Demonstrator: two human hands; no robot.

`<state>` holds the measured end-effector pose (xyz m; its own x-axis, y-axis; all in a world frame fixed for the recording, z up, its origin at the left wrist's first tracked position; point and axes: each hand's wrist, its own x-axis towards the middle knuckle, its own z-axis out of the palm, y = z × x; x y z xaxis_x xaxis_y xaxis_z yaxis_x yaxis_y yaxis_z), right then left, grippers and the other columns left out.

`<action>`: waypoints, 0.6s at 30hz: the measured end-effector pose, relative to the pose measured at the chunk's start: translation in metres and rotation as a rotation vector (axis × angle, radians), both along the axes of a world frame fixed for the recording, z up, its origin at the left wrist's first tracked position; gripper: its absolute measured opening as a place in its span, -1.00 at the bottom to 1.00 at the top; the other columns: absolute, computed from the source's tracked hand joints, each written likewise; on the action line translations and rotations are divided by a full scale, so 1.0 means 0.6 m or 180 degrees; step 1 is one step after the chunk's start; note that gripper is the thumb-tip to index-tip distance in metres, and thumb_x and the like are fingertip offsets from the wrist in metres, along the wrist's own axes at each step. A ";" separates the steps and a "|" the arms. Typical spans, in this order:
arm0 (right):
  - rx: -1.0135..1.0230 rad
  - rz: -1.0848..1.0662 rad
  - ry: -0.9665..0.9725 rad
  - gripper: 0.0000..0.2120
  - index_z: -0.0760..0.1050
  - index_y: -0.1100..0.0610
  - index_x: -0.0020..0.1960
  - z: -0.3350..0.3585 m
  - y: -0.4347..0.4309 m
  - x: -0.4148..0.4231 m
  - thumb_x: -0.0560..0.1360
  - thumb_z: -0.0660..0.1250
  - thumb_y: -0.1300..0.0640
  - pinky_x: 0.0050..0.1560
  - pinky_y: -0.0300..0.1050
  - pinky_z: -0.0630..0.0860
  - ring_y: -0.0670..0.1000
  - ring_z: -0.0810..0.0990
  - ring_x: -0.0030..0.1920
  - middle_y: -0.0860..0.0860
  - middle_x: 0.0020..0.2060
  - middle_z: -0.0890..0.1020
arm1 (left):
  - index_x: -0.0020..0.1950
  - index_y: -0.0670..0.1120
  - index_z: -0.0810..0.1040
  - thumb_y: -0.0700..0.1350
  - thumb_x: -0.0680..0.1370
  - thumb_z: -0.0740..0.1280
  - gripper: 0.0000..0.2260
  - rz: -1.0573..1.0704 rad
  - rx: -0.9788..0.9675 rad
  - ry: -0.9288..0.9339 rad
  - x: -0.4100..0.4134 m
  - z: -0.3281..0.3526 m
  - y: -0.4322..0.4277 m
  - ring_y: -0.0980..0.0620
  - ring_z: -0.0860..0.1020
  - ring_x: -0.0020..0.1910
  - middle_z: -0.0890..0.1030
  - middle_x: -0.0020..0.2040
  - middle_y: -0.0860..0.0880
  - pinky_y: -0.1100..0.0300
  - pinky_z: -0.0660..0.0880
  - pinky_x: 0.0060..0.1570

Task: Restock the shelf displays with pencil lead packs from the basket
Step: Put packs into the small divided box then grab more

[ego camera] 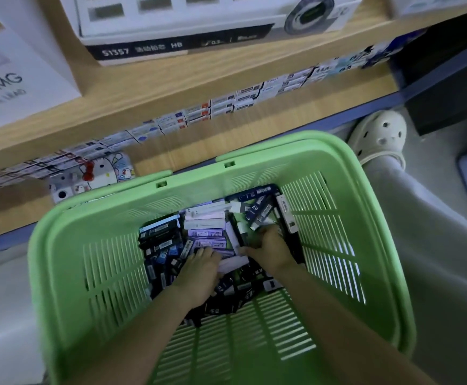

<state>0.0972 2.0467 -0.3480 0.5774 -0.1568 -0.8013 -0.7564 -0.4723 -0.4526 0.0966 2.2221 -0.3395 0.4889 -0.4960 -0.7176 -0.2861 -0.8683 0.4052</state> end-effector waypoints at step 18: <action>-0.0360 0.0895 0.0058 -0.62 0.24 0.11 -0.33 -0.012 0.061 0.011 0.58 0.21 -0.02 -0.11 -0.05 0.46 0.16 0.53 -0.02 0.17 -0.20 0.51 | 0.17 -0.18 0.28 -0.14 0.63 0.19 -0.82 0.3789 -0.0821 0.1219 0.016 0.042 0.024 -0.03 0.45 -0.19 0.42 -0.15 -0.15 -0.01 0.42 0.01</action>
<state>0.1035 2.0834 -0.3554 0.5965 -0.0818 -0.7984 -0.5963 -0.7110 -0.3727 0.1064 2.2364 -0.3143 0.5099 -0.0416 -0.8592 0.7830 -0.3913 0.4836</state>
